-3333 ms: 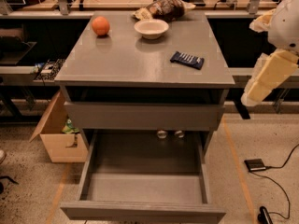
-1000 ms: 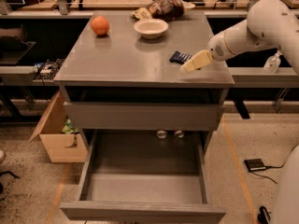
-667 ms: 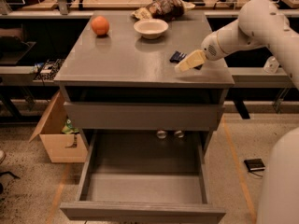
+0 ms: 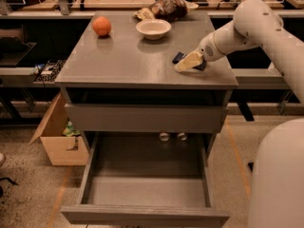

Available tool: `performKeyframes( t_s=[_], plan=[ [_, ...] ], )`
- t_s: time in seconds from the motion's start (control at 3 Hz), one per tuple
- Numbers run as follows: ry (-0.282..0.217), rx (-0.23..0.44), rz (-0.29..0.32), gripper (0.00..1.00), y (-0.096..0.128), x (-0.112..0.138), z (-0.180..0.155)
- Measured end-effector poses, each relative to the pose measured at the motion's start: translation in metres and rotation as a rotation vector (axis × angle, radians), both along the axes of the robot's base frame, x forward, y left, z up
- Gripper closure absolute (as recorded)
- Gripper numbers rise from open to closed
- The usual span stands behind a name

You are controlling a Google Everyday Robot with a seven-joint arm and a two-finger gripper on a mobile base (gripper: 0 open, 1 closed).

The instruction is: Place rxbar blueberry into middle drawer

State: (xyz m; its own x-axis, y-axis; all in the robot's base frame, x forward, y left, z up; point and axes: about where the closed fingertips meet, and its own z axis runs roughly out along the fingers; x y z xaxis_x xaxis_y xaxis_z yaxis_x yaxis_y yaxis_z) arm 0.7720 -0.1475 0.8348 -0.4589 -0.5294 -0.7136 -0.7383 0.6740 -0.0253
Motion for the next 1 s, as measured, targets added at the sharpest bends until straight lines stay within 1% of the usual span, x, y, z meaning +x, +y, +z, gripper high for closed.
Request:
performKeyframes(
  t_s=[0.33, 0.67, 1.0],
  plan=[
    [0.008, -0.002, 0.009, 0.65, 0.004, 0.002, 0.001],
    [0.004, 0.019, 0.039, 0.87, 0.008, -0.005, 0.008],
    [-0.018, 0.004, 0.126, 1.00, 0.019, -0.019, 0.025]
  ],
)
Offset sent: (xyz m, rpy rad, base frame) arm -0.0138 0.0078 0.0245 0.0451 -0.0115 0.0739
